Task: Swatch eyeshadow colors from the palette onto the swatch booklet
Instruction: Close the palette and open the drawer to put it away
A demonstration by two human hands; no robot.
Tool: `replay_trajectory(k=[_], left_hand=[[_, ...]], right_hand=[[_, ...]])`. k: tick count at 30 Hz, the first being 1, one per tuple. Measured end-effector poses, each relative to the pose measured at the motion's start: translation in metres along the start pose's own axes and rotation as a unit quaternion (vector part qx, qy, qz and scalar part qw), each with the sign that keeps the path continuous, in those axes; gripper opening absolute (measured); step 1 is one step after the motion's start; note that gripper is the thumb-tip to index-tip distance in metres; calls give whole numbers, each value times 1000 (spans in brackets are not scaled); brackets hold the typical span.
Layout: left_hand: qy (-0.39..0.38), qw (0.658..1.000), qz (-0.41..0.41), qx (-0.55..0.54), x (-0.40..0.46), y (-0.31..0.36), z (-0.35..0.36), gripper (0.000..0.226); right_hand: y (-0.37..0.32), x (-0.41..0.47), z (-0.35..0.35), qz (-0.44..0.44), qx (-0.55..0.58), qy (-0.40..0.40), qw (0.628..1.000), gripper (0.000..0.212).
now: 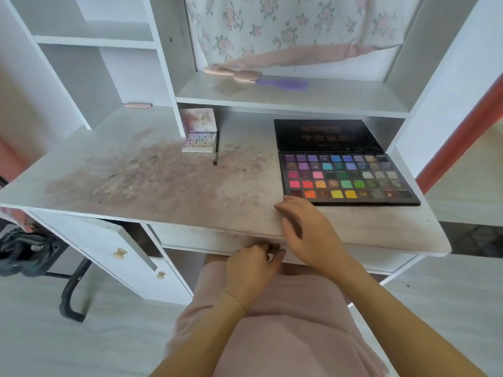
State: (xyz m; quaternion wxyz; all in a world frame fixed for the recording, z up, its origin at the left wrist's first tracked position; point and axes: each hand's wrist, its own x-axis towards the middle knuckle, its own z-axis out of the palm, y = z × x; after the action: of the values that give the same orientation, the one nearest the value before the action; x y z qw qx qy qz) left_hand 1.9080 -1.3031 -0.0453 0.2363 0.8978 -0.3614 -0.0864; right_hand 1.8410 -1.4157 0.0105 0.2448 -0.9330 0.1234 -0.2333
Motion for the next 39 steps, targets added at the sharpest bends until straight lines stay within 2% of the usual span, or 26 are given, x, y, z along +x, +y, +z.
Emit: replay_trajectory(k=[7, 13, 17, 21, 23, 26, 28, 31, 34, 37, 39], left_hand=[[65, 997, -46, -10, 2, 2, 17, 38], [46, 997, -43, -48, -9, -2, 11, 38], [39, 998, -47, -35, -33, -13, 11, 39], [-21, 999, -24, 3, -43, -16, 2, 43], [-58, 997, -2, 51, -39, -14, -13, 44], [-122, 990, 35, 67, -31, -10, -47, 42], [-188, 980, 68, 18, -26, -7, -72, 36], [-269, 951, 89, -127, -16, -3, -103, 24], [-233, 945, 102, -203, 4, 2, -115, 16], [-126, 962, 109, -216, 32, 11, -108, 15], [-54, 976, 99, -186, 52, 20, -97, 19]], right_hand=[[-2, -3, 3, -62, -49, 18, 997, 24], [-2, -3, -1, -58, -30, 9, 998, 23], [0, -2, -1, -54, -18, -1, 998, 22], [2, -1, 0, -34, -4, -8, 999, 23], [2, 0, 0, -24, 8, -14, 1000, 24], [3, 1, -2, -5, 47, -22, 999, 25], [4, 2, -5, 10, 78, -23, 997, 26], [9, 5, -10, 22, 87, 9, 996, 27], [22, 11, -20, 44, 55, 77, 995, 26], [46, 16, -37, 109, 6, 140, 984, 27], [65, 18, -51, 172, -44, 161, 971, 31]])
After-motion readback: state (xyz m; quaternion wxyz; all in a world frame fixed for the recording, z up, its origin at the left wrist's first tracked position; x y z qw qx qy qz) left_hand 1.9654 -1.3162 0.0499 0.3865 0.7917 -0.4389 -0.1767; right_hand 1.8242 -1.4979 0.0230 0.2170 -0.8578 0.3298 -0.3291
